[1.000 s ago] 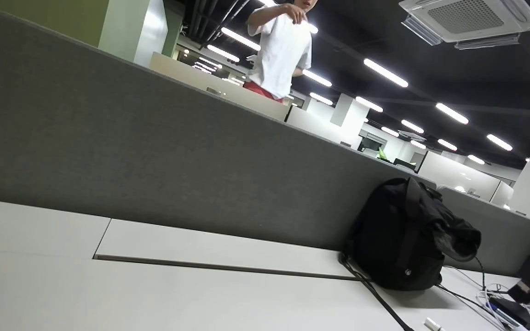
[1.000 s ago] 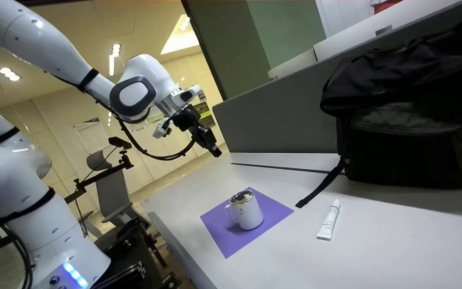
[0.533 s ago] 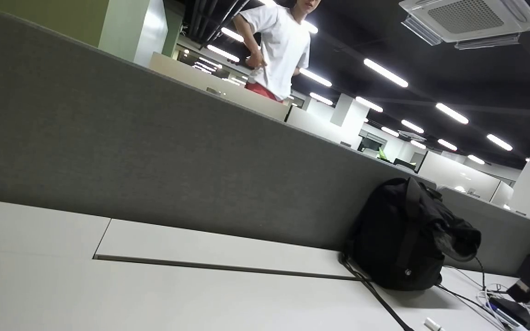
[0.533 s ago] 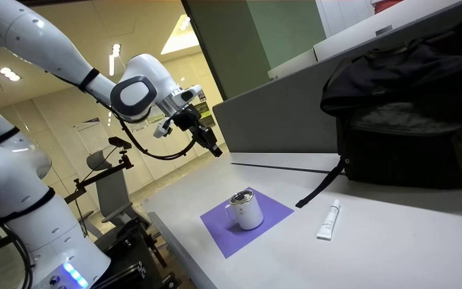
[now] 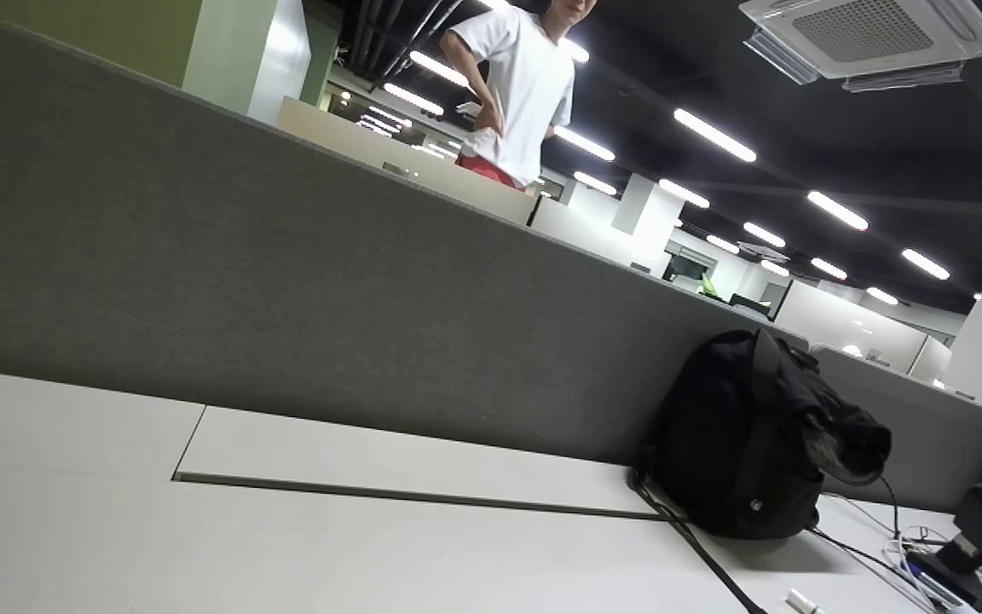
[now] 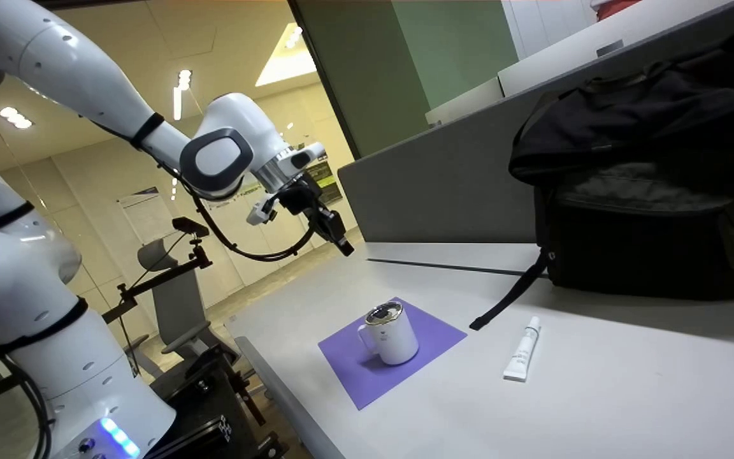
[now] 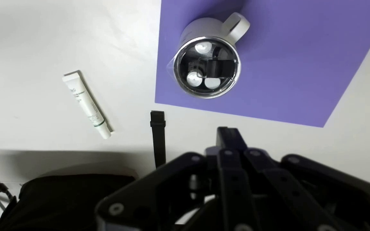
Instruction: Open the mug lid
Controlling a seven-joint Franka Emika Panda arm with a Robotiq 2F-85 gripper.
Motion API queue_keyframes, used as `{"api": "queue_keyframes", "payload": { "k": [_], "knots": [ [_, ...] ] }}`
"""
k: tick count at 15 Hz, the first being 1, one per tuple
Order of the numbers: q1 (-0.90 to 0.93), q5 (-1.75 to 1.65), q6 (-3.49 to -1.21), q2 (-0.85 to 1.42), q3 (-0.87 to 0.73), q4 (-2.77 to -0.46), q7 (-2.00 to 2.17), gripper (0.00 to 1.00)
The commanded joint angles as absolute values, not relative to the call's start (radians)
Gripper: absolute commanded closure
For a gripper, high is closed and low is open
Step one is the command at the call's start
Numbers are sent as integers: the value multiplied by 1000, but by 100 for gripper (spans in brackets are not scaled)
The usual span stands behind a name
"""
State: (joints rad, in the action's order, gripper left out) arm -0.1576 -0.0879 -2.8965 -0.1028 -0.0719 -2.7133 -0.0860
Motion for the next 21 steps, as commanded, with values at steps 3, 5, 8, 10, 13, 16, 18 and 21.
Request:
{"api": "queue_keyframes", "payload": {
  "k": [3, 5, 8, 10, 13, 16, 18, 21],
  "knots": [
    [-123, 67, -3025, 17, -85, -2704, -172, 100],
    [-118, 165, -3060, 56, -66, -2700, -237, 100],
    [-135, 228, -3080, 104, -41, -2689, -288, 100],
    [-145, 239, -3096, 127, -35, -2684, -301, 100],
    [-162, 247, -3114, 156, -25, -2675, -308, 100],
    [-181, 244, -3122, 176, -12, -2664, -311, 100],
    [-194, 242, -3124, 185, -1, -2658, -312, 100],
    [-214, 240, -3128, 199, 16, -2652, -311, 100]
  ]
}}
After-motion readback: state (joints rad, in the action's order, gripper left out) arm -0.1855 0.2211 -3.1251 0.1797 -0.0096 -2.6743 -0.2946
